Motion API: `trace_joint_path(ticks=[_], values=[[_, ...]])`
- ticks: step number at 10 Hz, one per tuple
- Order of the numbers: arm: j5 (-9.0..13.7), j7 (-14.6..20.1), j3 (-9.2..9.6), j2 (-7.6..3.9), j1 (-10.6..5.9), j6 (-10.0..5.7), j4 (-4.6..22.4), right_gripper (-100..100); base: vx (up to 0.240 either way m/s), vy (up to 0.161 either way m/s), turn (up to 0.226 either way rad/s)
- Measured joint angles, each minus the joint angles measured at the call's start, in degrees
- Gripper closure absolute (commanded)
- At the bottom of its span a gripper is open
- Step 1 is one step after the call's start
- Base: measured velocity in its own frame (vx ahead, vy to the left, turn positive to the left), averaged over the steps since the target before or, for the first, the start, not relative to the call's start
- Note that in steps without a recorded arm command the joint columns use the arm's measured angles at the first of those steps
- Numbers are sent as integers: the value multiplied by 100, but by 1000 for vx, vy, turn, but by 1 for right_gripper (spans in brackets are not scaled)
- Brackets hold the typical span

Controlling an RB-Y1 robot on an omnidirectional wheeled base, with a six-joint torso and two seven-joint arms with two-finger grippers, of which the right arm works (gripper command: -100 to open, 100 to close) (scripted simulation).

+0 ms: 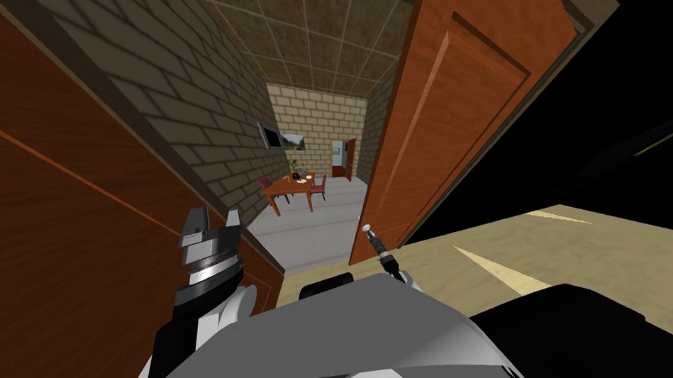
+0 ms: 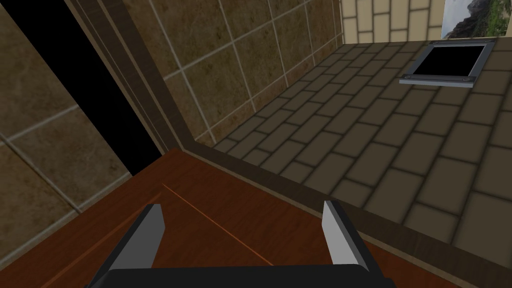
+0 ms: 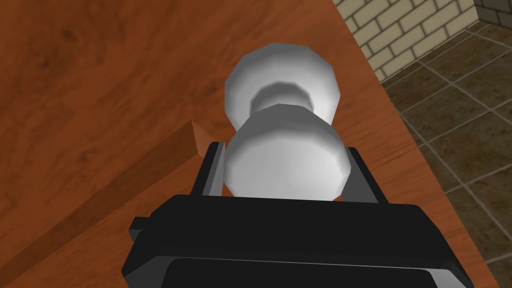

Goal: Pull the door open

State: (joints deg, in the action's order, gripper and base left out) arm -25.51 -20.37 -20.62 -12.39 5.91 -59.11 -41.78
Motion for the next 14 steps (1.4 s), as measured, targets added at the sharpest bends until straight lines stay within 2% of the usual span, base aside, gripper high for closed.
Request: trace_joint_path(ticks=[2,3,4,5,6,10,11,12,13,14], values=[[89,265,69,-32,-58,-42,110,100,-50,-22,28],[101,417,107,-15,-31,21,12,100,-46,-3,9],[138,583,145,-19,-70,51,40,100,-59,-13,32],[205,727,174,-51,-182,-19,246,100,-49,-15,11],[231,849,195,-46,-182,-45,269,100,-50,-11,10],[344,1393,332,-34,-187,51,215,100,-36,-12,18],[400,1511,352,-59,-306,-28,423,100,-31,-10,13],[418,1615,378,-49,-275,-15,369,100,-37,-12,13],[446,1785,435,-35,-235,80,241,100,-65,-15,32],[505,1964,486,-43,-288,100,289,100,-52,-14,17]])
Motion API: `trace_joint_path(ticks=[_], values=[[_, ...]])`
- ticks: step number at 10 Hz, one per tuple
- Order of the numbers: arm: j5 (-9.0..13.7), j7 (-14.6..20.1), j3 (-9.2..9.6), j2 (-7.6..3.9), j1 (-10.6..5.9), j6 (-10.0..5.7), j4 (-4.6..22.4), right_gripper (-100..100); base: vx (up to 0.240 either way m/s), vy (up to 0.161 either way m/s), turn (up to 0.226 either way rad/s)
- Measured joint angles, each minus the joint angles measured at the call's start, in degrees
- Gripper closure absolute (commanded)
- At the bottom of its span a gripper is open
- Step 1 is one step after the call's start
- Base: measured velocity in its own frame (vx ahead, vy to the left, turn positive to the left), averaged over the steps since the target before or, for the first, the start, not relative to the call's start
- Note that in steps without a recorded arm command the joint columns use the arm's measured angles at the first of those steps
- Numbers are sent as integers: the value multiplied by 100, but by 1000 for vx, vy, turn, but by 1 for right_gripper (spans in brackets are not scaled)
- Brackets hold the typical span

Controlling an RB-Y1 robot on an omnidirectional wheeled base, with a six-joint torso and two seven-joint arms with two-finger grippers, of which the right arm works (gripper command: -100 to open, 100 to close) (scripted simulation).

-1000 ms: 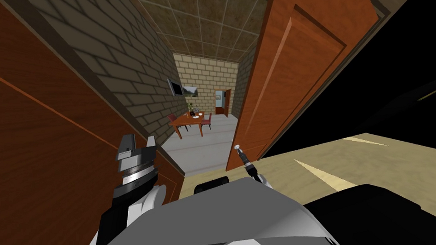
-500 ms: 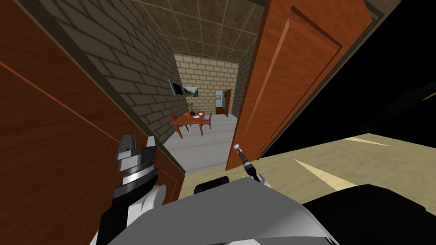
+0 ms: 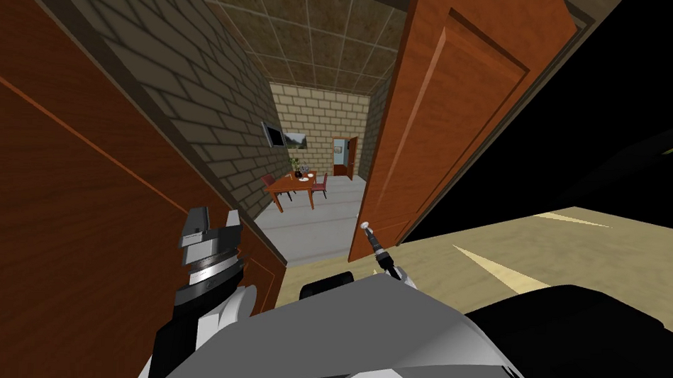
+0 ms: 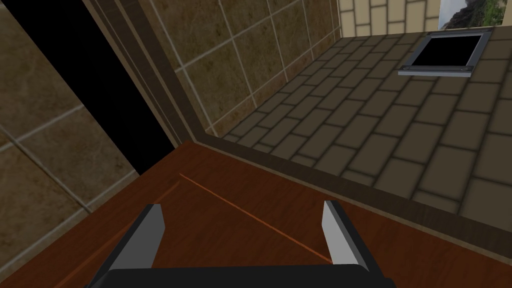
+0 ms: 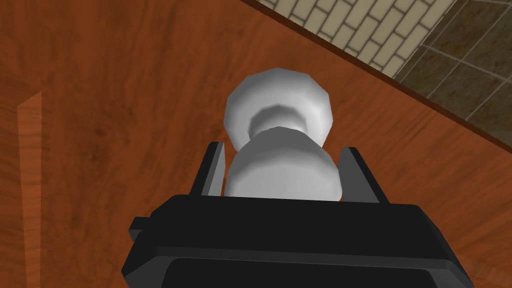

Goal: Pull the door open

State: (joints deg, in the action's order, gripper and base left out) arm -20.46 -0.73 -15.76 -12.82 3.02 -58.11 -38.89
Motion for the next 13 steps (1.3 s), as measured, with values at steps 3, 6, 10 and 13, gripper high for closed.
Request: trace_joint_path(ticks=[3,6,10,13], values=[[109,354,77,-17,-163,-92,269,100,-48,-17,19],[184,641,149,-30,-221,-87,338,100,-25,-4,6],[349,1231,322,-37,-285,-2,324,100,-49,-19,25],[492,1648,436,-54,-441,-79,557,100,-59,-12,26]])
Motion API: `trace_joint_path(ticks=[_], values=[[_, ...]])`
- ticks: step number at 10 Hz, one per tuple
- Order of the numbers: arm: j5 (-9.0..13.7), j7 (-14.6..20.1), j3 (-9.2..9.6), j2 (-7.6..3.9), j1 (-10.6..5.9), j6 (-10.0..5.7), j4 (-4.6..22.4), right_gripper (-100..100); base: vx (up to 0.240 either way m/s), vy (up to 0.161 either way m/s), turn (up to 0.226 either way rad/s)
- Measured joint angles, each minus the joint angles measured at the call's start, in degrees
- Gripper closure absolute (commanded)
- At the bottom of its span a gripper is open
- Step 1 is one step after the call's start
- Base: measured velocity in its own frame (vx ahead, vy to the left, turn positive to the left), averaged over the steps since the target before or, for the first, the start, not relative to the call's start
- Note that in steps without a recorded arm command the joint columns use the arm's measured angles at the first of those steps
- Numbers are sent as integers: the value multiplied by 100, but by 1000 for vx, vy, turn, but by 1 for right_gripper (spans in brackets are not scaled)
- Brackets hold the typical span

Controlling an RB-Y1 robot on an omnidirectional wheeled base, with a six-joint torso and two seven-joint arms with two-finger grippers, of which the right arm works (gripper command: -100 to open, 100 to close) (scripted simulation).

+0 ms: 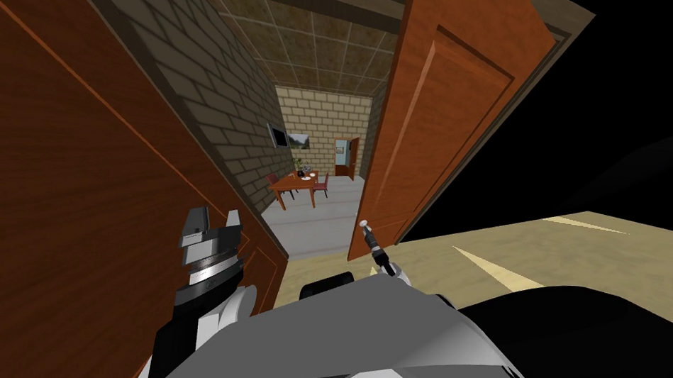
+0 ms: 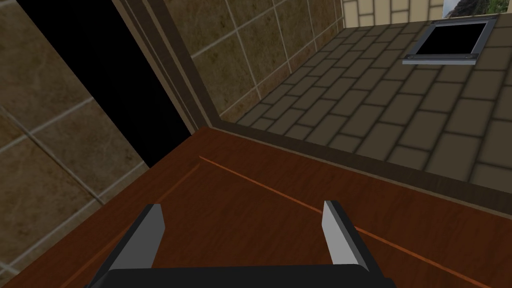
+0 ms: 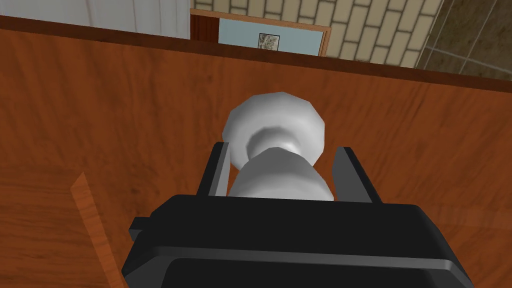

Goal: Pull the door open

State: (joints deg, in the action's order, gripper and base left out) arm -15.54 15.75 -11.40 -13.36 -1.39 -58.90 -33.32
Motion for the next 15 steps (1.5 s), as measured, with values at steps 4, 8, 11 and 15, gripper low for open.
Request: trace_joint_path(ticks=[4,8,11,15], values=[[132,537,167,23,-101,12,98,100,-40,-8,24],[264,1012,273,36,-165,57,136,-100,-42,-12,20],[394,1419,327,50,-241,88,200,-100,-62,-28,27],[586,2014,412,70,-331,164,242,-100,-53,-26,27]])
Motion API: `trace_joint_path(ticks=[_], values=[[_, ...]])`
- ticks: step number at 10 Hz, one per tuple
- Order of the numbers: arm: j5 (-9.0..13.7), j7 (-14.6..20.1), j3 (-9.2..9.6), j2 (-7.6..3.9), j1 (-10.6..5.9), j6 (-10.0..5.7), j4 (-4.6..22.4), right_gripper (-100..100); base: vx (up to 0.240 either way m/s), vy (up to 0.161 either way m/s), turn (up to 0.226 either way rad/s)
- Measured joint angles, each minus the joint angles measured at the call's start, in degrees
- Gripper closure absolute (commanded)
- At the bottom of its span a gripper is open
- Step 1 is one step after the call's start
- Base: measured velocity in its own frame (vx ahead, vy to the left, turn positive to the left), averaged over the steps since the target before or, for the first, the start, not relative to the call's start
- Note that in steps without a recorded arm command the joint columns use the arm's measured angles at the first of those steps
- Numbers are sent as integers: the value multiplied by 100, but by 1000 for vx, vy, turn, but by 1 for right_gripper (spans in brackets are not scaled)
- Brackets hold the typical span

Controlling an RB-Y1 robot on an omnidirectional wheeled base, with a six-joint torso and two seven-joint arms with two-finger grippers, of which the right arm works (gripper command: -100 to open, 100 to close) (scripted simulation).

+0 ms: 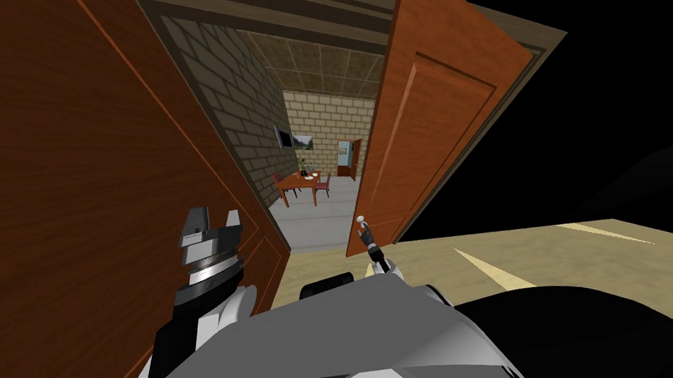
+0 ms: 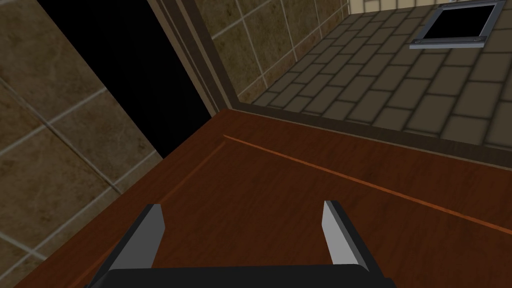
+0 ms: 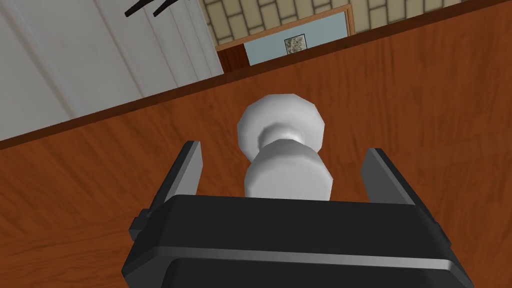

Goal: Pull the door open

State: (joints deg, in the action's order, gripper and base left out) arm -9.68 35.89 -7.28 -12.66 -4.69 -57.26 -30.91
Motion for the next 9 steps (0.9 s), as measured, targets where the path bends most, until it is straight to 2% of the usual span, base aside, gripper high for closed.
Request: trace_joint_path(ticks=[9], values=[[480,1302,208,56,-238,143,162,-100,-56,-25,25]])
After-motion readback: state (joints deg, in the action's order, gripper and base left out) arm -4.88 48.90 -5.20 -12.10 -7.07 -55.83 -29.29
